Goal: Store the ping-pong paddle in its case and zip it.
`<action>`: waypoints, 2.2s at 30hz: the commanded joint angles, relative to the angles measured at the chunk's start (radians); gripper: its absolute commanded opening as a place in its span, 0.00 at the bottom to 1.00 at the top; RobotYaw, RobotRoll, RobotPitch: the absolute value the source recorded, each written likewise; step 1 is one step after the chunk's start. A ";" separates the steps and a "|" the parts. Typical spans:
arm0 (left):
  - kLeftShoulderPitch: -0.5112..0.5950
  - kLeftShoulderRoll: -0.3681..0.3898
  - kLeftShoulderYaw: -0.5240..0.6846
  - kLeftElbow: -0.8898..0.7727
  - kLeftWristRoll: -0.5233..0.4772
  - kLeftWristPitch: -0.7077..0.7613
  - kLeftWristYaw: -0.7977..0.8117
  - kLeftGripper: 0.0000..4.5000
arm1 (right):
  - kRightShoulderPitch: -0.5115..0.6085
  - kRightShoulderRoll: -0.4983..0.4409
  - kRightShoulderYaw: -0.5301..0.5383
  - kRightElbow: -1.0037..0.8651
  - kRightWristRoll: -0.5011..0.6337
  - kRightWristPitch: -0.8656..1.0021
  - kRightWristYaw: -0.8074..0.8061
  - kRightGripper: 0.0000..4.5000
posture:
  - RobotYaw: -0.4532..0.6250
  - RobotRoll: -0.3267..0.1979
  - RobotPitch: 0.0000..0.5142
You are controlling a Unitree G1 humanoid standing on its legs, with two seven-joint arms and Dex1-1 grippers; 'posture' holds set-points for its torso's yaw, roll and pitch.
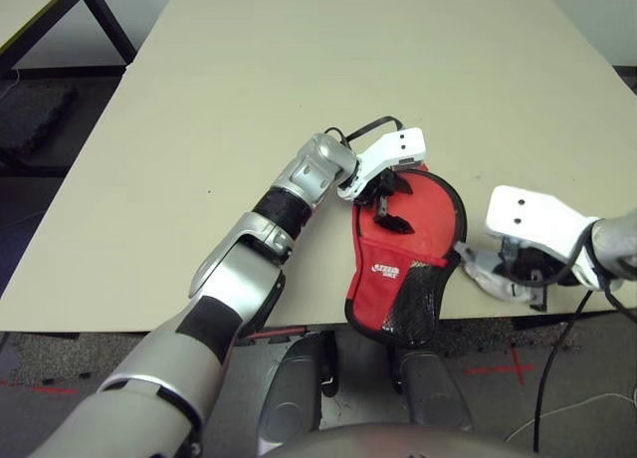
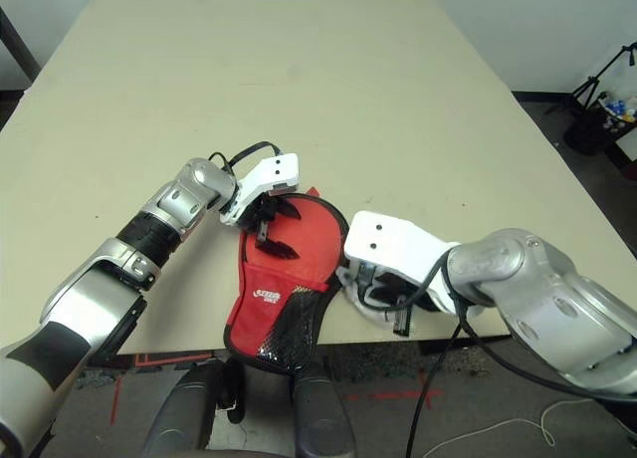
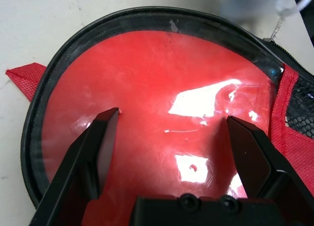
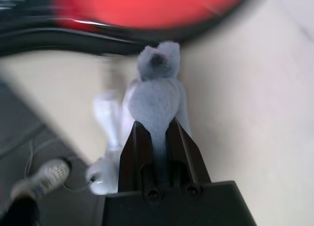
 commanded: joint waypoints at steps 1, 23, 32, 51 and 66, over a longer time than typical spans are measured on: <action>0.052 0.010 -0.045 0.079 0.057 0.032 0.027 1.00 | -0.010 -0.026 0.006 0.018 -0.015 0.074 -0.036 0.01 | 0.23 0.62 0.44; 0.064 -0.013 -0.048 0.076 0.057 0.014 0.041 1.00 | 0.237 -0.293 -0.046 -0.103 0.118 0.080 0.055 0.01 | 0.22 0.62 0.46; 0.072 -0.020 -0.055 0.075 0.065 0.006 0.043 1.00 | 0.519 -0.437 -0.037 -0.251 0.132 -0.040 0.081 0.01 | 0.21 0.62 0.48; 0.081 -0.018 -0.065 0.047 0.059 0.004 0.041 1.00 | 0.379 -0.179 0.005 -0.092 0.005 -0.063 0.027 0.01 | 0.22 0.62 0.50; 0.098 -0.033 -0.074 -0.176 -0.003 0.081 -0.075 1.00 | 0.328 -0.161 -0.011 -0.096 0.023 0.012 0.032 0.01 | 0.21 0.62 0.51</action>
